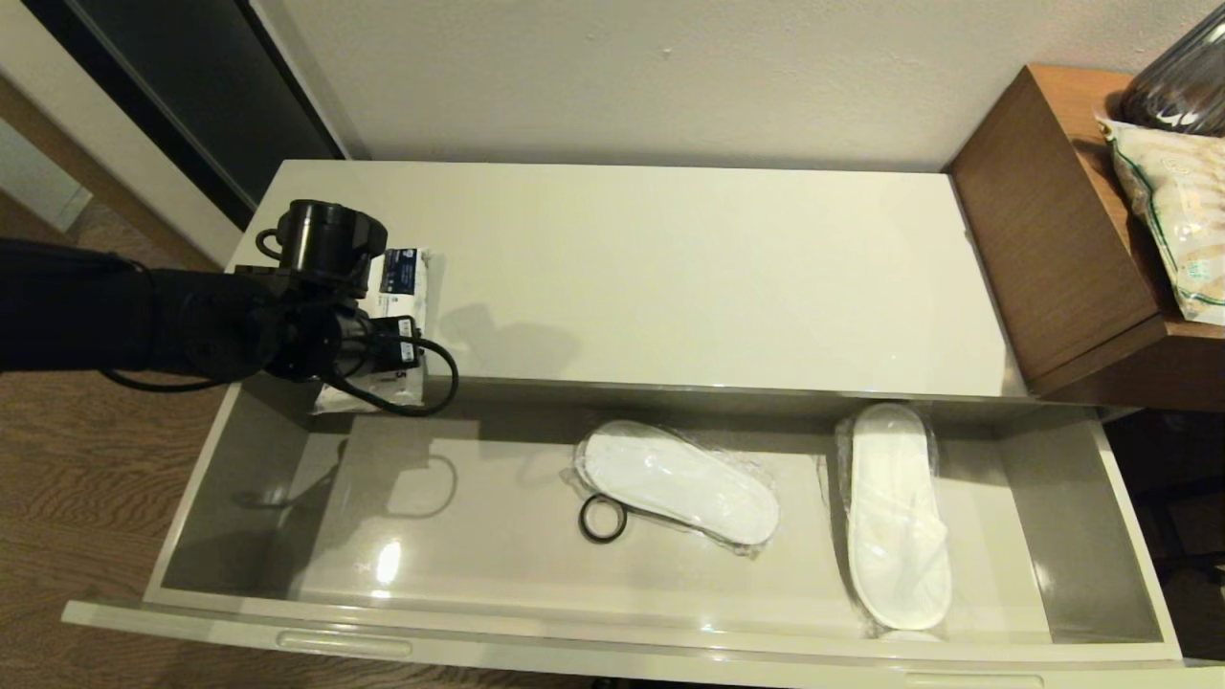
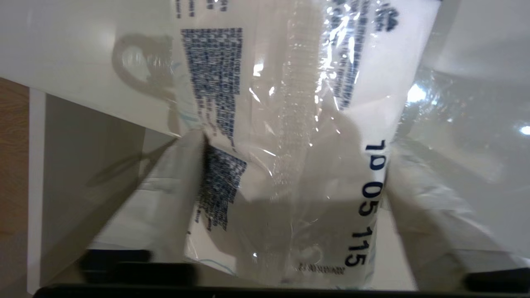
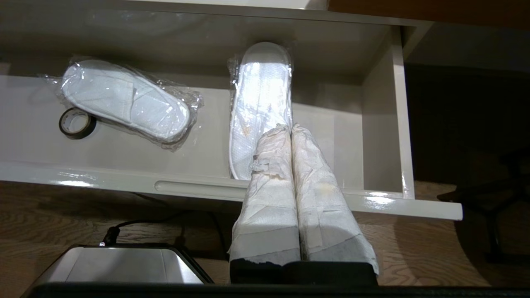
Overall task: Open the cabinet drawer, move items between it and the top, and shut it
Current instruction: Pick up the tissue on the table, then put the tissue in the drawer
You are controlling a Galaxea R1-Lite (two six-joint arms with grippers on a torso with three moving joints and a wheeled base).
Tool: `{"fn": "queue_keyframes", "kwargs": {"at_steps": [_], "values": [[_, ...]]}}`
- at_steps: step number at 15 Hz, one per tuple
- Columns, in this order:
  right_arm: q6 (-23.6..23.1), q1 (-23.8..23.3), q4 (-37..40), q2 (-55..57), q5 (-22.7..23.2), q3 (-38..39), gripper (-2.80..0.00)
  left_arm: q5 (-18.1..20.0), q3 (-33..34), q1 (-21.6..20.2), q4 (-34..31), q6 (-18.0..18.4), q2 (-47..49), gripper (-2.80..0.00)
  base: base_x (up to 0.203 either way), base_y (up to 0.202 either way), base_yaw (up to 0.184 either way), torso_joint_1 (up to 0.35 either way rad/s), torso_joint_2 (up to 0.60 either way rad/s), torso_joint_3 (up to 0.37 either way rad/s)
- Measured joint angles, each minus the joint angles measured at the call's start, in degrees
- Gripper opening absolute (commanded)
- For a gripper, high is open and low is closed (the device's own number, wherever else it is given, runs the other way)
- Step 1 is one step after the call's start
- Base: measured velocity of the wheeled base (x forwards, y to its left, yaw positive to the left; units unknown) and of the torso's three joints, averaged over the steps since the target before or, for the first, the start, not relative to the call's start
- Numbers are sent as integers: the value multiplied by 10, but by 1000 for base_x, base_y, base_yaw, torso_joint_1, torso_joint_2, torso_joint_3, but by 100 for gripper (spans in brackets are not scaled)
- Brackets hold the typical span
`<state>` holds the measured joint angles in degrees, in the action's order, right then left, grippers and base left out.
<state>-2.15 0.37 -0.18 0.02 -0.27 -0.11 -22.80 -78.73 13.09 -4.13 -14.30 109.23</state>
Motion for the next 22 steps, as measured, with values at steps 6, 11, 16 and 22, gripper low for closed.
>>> {"fn": "queue_keyframes", "kwargs": {"at_steps": [6,11,16,22], "values": [[0,1,0,0,0,0,-280,8,8,12,-22,-2,-31,-280,0,0,0,0,0,0],[0,0,0,0,0,0,-280,9,143,69,-58,-13,-152,-280,0,0,0,0,0,0],[0,1,0,0,0,0,-280,6,304,171,-61,-81,-235,-280,0,0,0,0,0,0],[0,0,0,0,0,0,-280,-10,401,228,40,-150,-183,-280,0,0,0,0,0,0]]}}
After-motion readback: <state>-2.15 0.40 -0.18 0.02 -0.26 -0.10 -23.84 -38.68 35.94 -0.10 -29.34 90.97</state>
